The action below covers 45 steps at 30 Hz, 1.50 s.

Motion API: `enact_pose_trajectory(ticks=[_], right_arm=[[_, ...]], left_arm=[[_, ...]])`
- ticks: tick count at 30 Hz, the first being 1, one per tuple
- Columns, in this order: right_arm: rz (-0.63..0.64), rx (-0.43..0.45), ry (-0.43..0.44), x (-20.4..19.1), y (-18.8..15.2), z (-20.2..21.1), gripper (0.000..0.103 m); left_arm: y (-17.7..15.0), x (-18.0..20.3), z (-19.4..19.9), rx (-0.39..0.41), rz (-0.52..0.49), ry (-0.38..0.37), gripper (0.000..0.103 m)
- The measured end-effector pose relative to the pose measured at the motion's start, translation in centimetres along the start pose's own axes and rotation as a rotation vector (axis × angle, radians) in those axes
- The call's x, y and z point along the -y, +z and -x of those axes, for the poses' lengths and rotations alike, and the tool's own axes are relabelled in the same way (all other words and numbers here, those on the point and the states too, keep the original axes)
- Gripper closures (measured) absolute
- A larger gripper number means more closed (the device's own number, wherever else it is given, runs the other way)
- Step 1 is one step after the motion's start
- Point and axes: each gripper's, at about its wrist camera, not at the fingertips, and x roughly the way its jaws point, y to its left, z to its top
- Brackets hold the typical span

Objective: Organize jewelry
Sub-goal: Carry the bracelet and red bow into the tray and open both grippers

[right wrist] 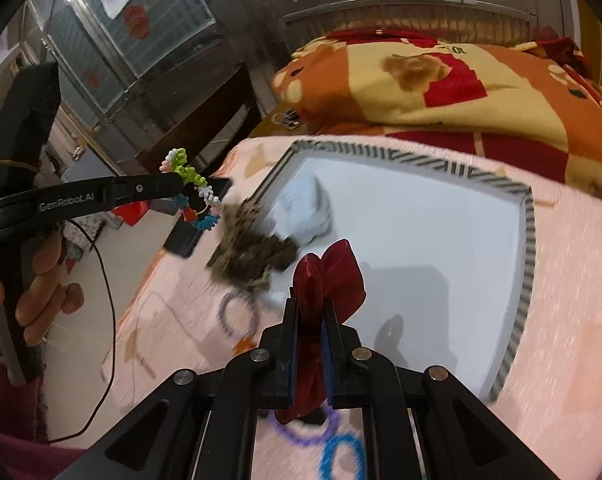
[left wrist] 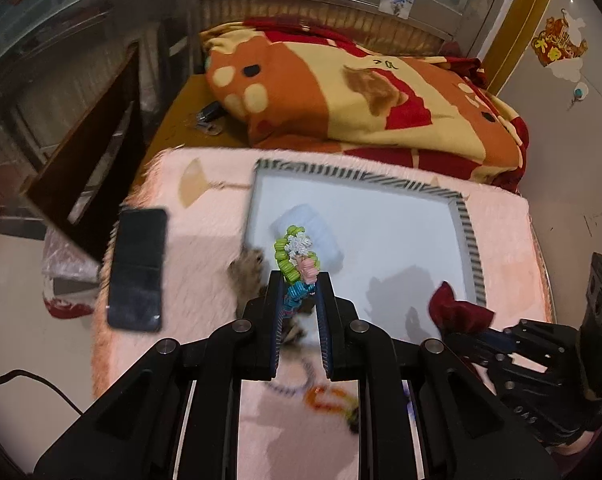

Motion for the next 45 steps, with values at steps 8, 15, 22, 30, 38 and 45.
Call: enact_pose_trajectory(ticks=[8, 15, 22, 30, 38, 45], right_arm=[[-0.041, -0.024, -0.058, 3.8, 4.5, -3.8, 0.094], [-0.082, -0.067, -0.102, 6.7, 7.4, -8.1, 0.094], [-0.062, -0.096, -0.104, 6.2, 9.7, -12.7, 0.094], [-0.041, -0.089, -0.075, 5.1, 11.0, -15.5, 0.093], [-0.139, -0.039, -0.019, 6.5, 10.0, -12.2, 0.067], [-0.146, -0.02, -0.039, 6.0, 8.2, -8.6, 0.067]], left_arm=[[5.3, 2.3, -6.2, -0.056, 0.007, -0.107, 0.089], [7.5, 2.2, -13.1, -0.139, 0.025, -0.07, 0.089], [6.5, -1.1, -15.4, -0.188, 0.049, 0.066, 0.089], [6.1, -2.1, -14.9, -0.164, 0.068, 0.086, 0.089], [5.4, -2.5, -13.6, -0.134, 0.104, 0.068, 0.068], [4.4, -1.7, -11.4, -0.097, 0.09, 0.101, 0.067]])
